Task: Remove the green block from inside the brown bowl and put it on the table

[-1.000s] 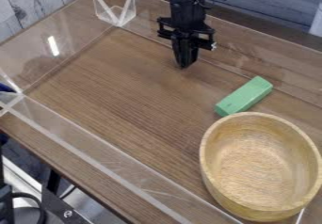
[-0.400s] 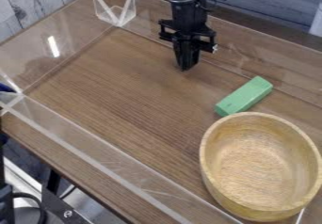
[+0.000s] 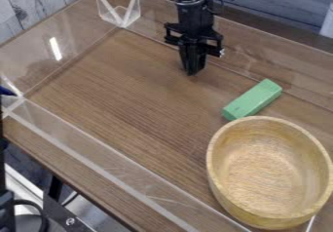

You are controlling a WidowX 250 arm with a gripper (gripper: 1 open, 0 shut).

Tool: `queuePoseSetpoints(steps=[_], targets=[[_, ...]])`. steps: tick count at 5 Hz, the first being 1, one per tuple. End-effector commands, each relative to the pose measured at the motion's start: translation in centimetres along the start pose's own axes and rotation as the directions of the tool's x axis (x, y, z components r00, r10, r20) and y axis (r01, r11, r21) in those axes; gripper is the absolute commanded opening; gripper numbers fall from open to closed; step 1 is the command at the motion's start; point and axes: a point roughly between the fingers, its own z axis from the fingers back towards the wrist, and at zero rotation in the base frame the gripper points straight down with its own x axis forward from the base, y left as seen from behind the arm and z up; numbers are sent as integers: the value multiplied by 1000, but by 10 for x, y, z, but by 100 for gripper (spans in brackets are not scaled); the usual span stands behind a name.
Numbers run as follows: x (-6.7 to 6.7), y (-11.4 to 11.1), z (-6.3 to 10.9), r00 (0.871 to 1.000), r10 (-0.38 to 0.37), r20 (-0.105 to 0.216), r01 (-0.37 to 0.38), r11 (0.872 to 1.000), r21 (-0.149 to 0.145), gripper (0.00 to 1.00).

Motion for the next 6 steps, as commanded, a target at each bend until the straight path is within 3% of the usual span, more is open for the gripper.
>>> queuePoseSetpoints(steps=[1, 6], targets=[[10, -2, 17, 999, -17, 50, 16, 1000, 17, 0], [14, 0, 15, 999, 3, 53, -3, 1000, 12, 0]])
